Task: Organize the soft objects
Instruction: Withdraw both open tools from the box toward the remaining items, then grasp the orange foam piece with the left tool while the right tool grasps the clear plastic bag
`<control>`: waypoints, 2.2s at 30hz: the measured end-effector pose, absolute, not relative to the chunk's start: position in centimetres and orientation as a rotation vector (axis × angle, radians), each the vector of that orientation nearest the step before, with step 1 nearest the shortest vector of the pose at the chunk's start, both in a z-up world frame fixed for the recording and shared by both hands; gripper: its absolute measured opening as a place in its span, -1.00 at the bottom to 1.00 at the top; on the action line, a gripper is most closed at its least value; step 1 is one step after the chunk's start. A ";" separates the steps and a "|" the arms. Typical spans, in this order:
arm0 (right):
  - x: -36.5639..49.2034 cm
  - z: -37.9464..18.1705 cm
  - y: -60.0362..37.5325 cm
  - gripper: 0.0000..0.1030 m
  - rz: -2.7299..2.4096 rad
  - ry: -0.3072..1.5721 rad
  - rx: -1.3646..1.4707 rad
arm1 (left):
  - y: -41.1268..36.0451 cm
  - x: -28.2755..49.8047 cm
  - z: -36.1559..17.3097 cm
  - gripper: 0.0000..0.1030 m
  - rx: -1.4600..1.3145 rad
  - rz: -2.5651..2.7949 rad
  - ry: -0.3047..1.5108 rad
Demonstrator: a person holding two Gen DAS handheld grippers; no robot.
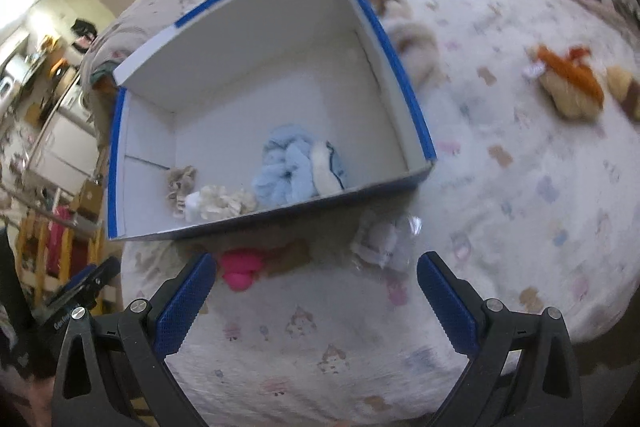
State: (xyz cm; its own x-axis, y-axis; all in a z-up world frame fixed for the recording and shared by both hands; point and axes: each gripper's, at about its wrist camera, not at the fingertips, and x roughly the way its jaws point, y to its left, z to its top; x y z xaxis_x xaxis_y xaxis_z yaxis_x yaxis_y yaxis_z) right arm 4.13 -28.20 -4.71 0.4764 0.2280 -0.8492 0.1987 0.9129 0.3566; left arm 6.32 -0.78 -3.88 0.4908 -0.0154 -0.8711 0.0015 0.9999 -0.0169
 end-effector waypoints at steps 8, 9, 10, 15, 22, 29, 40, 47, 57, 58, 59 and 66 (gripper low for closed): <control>4.6 -7.2 -29.3 1.00 -0.005 1.148 0.551 | -0.5 6.9 -6.6 0.26 -0.003 0.019 1.143; 4.6 -7.4 -29.4 1.00 -0.007 1.149 0.551 | -0.8 7.2 -7.3 0.26 -0.017 0.010 1.170; 4.6 -7.6 -29.4 1.00 -0.013 1.153 0.548 | -0.8 7.4 -7.7 0.21 -0.031 0.003 1.186; 5.1 -8.7 -30.7 1.00 -0.038 1.164 0.596 | -2.6 9.6 -9.8 -0.22 -0.169 -0.087 1.288; 5.5 -9.9 -32.1 1.00 -0.043 1.179 0.680 | -5.0 13.1 -14.2 -0.22 -0.220 -0.066 1.436; 4.8 -10.6 -33.7 1.00 -0.081 1.188 0.702 | -6.1 13.3 -15.4 -0.84 -0.177 -0.073 1.433; 5.7 -12.6 -34.5 0.69 -0.132 1.248 0.740 | -3.9 12.4 -13.8 -0.92 -0.236 -0.097 1.412; 8.4 -14.1 -31.6 0.25 -0.134 1.326 0.591 | -1.2 10.9 -12.8 -0.92 -0.301 -0.155 1.396; 10.7 -15.2 -28.9 -0.71 -0.101 1.366 0.463 | 0.5 9.7 -12.1 -0.92 -0.244 -0.091 1.351; 10.4 -15.1 -28.9 -0.71 -0.087 1.363 0.470 | 0.6 9.7 -12.3 -0.92 -0.243 -0.088 1.349; 10.3 -14.9 -28.8 -0.71 -0.078 1.359 0.469 | 0.8 9.7 -12.0 -0.92 -0.239 -0.084 1.344; 8.9 -13.2 -29.4 -0.71 -0.049 1.314 0.472 | 2.0 9.2 -11.0 -0.92 -0.230 -0.056 1.328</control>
State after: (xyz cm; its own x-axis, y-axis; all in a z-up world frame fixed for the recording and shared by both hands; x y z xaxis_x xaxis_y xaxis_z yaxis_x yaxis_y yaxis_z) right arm 8.93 -29.40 -13.18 0.2677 0.2280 -0.9361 0.2971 0.9047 0.3053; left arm 9.23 1.97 -11.03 0.2427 -0.1716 -0.9548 -0.0905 0.9759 -0.1984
